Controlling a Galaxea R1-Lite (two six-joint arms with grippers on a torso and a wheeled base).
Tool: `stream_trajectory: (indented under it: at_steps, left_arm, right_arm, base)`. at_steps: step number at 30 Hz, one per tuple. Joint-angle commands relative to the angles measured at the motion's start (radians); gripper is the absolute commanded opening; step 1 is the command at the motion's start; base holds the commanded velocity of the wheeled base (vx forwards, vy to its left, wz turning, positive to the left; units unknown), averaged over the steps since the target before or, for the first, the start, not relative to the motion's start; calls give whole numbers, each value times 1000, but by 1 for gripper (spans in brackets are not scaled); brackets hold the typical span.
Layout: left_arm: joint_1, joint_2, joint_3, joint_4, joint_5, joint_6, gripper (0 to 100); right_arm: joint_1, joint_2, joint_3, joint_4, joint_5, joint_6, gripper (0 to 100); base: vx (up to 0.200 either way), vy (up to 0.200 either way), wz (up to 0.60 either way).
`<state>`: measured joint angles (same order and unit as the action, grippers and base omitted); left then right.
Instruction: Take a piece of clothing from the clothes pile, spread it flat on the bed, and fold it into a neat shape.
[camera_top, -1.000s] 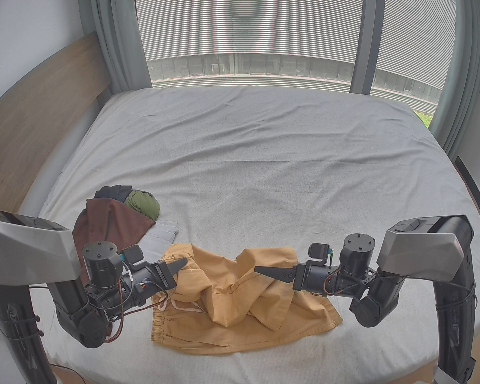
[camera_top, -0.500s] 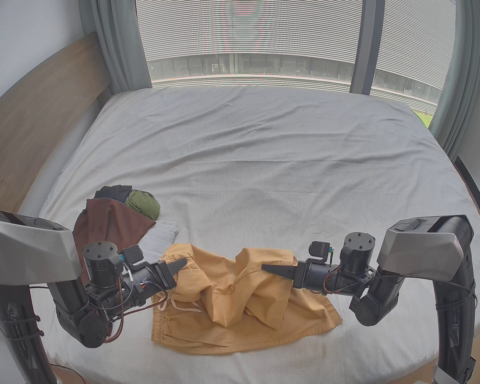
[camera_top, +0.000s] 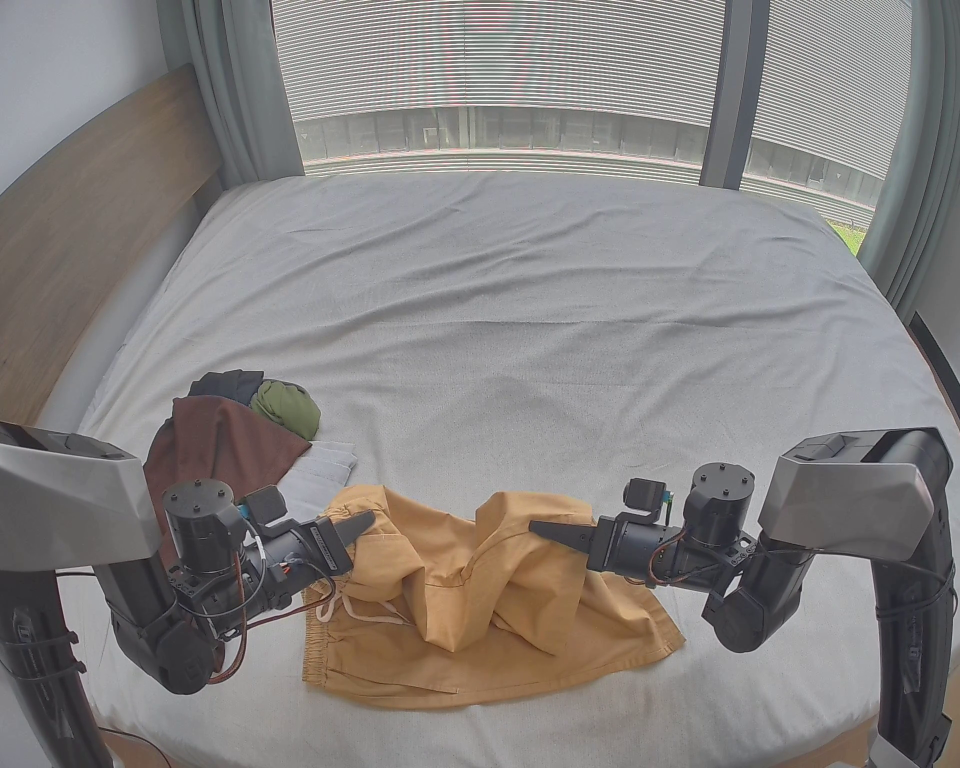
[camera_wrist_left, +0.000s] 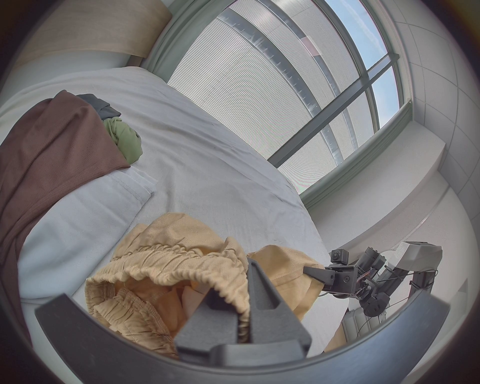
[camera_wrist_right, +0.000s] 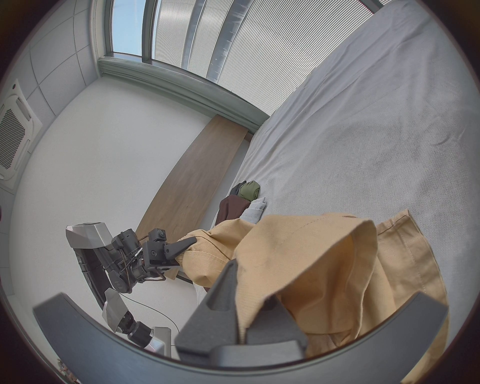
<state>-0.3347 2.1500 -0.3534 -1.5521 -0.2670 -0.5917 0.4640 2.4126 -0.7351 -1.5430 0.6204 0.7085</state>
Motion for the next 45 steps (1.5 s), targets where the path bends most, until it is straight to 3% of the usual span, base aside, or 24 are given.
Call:
stream_trajectory:
  at_steps: [1, 11, 15, 21, 27, 33, 45]
  left_arm:
    - [-12, -42, -2, -2, 0, 1, 0]
    - [2, -133, -81, 0, 2, 7, 0]
    - [6, -127, -99, -2, 2, 99, 0]
    - [5, -162, -105, 0, 2, 116, 0]
    - [42, -208, -108, 3, -11, 110, 0]
    - [55, -193, -104, 1, -57, 115, 0]
    - [109, -176, -127, 0, -97, 158, 0]
  right_arm:
    - [2, -66, 45, -2, -4, 0, 0]
    - [-42, -205, 106, 0, 21, -44, 0]
    - [-58, -250, 145, 0, 35, -57, 0]
    - [-88, -282, 164, 0, 51, -101, 0]
    - [-125, -309, 191, 0, 117, -121, 0]
    - [-128, -349, 201, 1, 110, -118, 0]
    - [-225, -375, 207, 1, 113, -121, 0]
  base:
    - [0, 0, 0]
    - [0, 0, 0]
    - [0, 0, 0]
    - [0, 0, 0]
    - [0, 0, 0]
    - [0, 0, 0]
    - [0, 0, 0]
